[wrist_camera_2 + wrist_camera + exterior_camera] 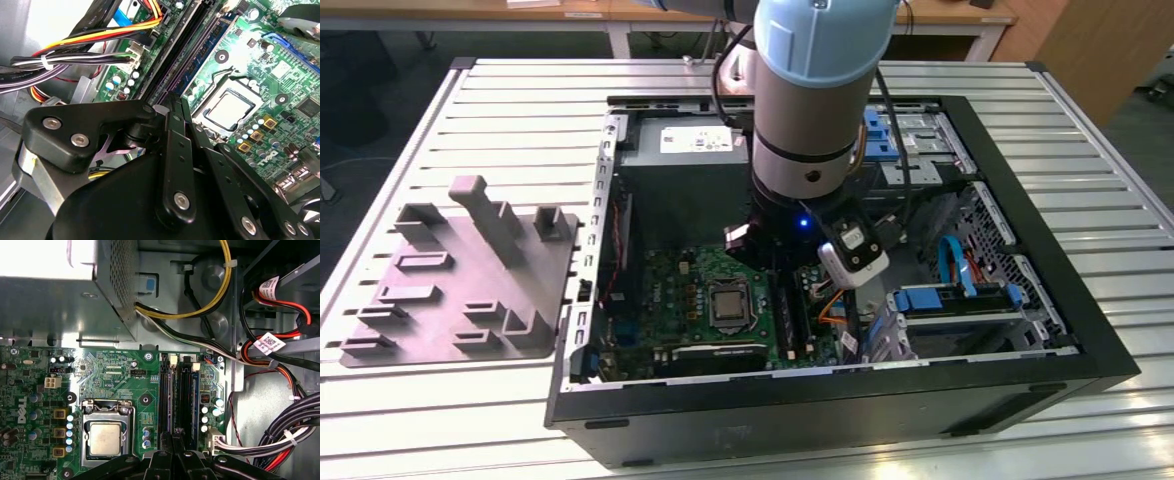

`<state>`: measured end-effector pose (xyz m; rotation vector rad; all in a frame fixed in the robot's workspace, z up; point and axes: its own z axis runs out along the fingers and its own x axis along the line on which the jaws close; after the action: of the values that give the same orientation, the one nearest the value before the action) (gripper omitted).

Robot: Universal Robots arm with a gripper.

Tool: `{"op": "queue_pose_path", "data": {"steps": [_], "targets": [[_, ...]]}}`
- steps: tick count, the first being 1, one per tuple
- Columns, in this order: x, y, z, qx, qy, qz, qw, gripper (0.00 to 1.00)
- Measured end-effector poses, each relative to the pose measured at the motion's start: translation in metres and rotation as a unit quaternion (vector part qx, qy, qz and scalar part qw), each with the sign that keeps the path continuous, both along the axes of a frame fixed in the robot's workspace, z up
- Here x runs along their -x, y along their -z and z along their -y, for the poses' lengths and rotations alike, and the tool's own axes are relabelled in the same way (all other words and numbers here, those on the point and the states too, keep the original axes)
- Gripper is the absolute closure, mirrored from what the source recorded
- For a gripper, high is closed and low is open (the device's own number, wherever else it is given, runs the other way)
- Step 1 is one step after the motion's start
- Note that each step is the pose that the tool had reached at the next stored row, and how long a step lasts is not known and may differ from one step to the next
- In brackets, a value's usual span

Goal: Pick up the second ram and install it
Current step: 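Insert the second ram into the second slot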

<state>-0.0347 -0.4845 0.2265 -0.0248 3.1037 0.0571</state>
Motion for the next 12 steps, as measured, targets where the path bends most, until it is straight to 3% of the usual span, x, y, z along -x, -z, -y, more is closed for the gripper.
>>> {"op": "queue_pose_path", "data": {"steps": [12], "targets": [[0.0000,0.0022,0.0000,-0.0001,0.000,0.0000,1.0000,0.89]]}}
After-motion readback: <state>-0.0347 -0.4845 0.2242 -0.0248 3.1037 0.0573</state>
